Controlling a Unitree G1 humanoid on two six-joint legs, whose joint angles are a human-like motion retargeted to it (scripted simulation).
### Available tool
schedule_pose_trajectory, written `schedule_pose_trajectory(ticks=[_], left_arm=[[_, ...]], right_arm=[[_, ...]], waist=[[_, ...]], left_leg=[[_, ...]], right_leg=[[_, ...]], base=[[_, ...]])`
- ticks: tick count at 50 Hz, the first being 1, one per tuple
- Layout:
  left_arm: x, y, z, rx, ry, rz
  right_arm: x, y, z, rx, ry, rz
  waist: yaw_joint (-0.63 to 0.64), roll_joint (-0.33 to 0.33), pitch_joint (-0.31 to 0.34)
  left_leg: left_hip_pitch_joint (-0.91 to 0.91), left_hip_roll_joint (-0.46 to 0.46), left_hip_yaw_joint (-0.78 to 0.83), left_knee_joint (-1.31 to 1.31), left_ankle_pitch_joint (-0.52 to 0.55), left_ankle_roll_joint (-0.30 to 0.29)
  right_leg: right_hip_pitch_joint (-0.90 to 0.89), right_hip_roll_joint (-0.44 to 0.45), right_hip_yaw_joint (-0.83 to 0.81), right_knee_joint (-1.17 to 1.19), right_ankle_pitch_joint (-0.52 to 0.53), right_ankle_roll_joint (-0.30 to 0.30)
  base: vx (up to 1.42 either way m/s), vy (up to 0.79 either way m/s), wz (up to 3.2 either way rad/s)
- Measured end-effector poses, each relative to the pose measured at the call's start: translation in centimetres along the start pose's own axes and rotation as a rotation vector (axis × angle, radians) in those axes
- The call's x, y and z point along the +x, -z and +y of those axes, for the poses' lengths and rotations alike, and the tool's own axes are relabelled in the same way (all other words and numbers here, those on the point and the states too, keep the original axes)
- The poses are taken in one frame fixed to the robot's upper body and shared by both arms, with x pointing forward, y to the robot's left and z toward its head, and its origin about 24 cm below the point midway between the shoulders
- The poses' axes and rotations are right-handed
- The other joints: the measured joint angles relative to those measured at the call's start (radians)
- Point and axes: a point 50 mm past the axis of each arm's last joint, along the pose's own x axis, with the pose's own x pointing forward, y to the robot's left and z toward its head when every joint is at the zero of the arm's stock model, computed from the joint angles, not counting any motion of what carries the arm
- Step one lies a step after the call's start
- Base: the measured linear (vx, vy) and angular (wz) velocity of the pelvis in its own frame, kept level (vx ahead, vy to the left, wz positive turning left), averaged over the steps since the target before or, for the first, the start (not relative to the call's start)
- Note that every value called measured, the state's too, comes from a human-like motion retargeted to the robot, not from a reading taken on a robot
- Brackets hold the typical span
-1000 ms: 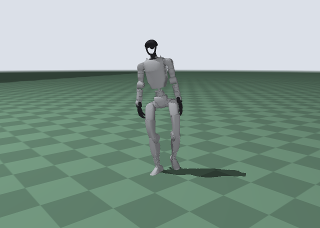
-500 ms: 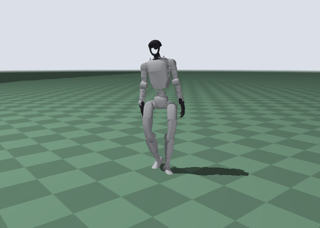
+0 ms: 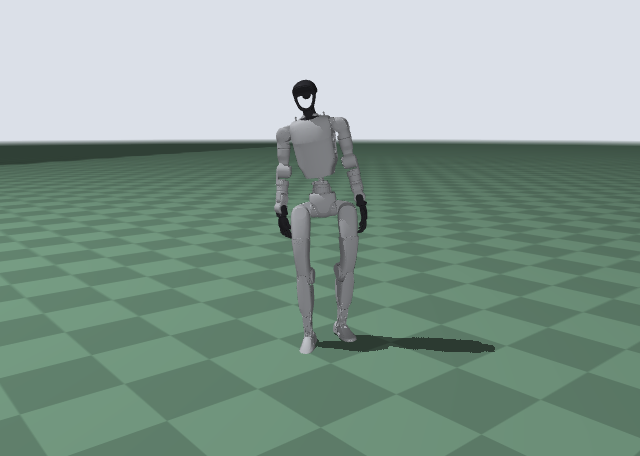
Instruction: In place motions
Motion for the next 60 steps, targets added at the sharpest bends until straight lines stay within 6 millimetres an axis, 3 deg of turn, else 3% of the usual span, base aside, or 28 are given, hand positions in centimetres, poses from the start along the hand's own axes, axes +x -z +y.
schedule_pose_trajectory(ticks=[7,17,29,33,40,42,53,57,60], left_arm=[[-0.1,1.3,0.3,0.030,-0.009,0.052],[-0.1,1.5,0.4,0.013,-0.011,0.052],[0.0,0.1,0.3,0.041,-0.006,0.009],[0.0,-0.6,-0.1,0.046,0.005,-0.021],[0.0,-0.3,-0.4,0.062,0.024,-0.015],[0.0,0.2,-0.4,0.071,0.024,0.003],[-0.2,1.9,0.7,0.038,-0.012,0.087],[-0.2,1.4,1.2,0.028,-0.015,0.081],[-0.2,1.1,1.4,0.040,-0.016,0.079]], right_arm=[[0.1,0.2,0.4,0.067,-0.019,-0.015],[0.1,0.5,0.4,0.051,-0.010,0.006],[-0.1,-1.2,-0.1,0.081,-0.014,-0.073],[-0.2,-2.1,-0.3,0.088,-0.012,-0.120],[-0.7,-4.2,-0.8,0.087,-0.026,-0.232],[-0.9,-4.9,-0.9,0.089,-0.032,-0.270],[-2.6,-8.8,-2.7,0.027,0.053,-0.439],[-3.7,-10.8,-3.7,-0.009,0.068,-0.513],[-4.4,-11.9,-4.1,-0.021,0.062,-0.557]], waist=[[-0.008,-0.001,-0.010],[-0.008,-0.008,-0.033],[-0.007,-0.032,-0.030],[-0.007,-0.045,-0.029],[-0.010,-0.010,-0.029],[-0.009,-0.008,-0.031],[-0.011,0.028,-0.045],[-0.039,0.068,-0.016],[-0.076,0.101,0.001]], left_leg=[[0.002,0.017,-0.025,0.002,-0.016,-0.019],[0.002,0.034,-0.057,0.025,-0.035,-0.017],[-0.039,0.061,-0.022,0.181,-0.013,0.021],[-0.058,0.064,0.057,0.239,-0.050,0.040],[-0.062,0.031,0.168,0.153,-0.008,-0.006],[-0.072,0.000,0.136,0.142,0.005,0.049],[-0.054,0.011,0.097,0.040,0.009,0.010],[-0.080,0.061,0.081,0.034,0.025,0.001],[-0.097,0.091,0.059,0.032,0.033,-0.002]], right_leg=[[0.026,0.006,-0.053,-0.015,-0.024,-0.014],[0.055,0.011,-0.104,-0.004,-0.068,-0.032],[0.099,-0.002,-0.139,0.006,-0.108,-0.039],[0.110,-0.017,-0.156,0.003,-0.114,-0.037],[0.124,0.020,-0.194,-0.007,-0.125,-0.037],[0.131,0.018,-0.199,-0.005,-0.131,-0.032],[0.092,0.021,-0.243,0.128,-0.190,-0.026],[0.008,0.024,-0.262,0.303,-0.085,-0.048],[-0.046,0.039,-0.239,0.368,-0.067,-0.057]], base=[[0.04,-0.13,0.40],[0.04,-0.12,0.26],[0.02,-0.07,0.17],[0.01,-0.03,0.27],[0.01,0.02,0.24],[0.06,0.07,0.21],[0.04,0.08,0.21],[-0.06,0.04,0.20],[-0.06,0.04,0.44]])
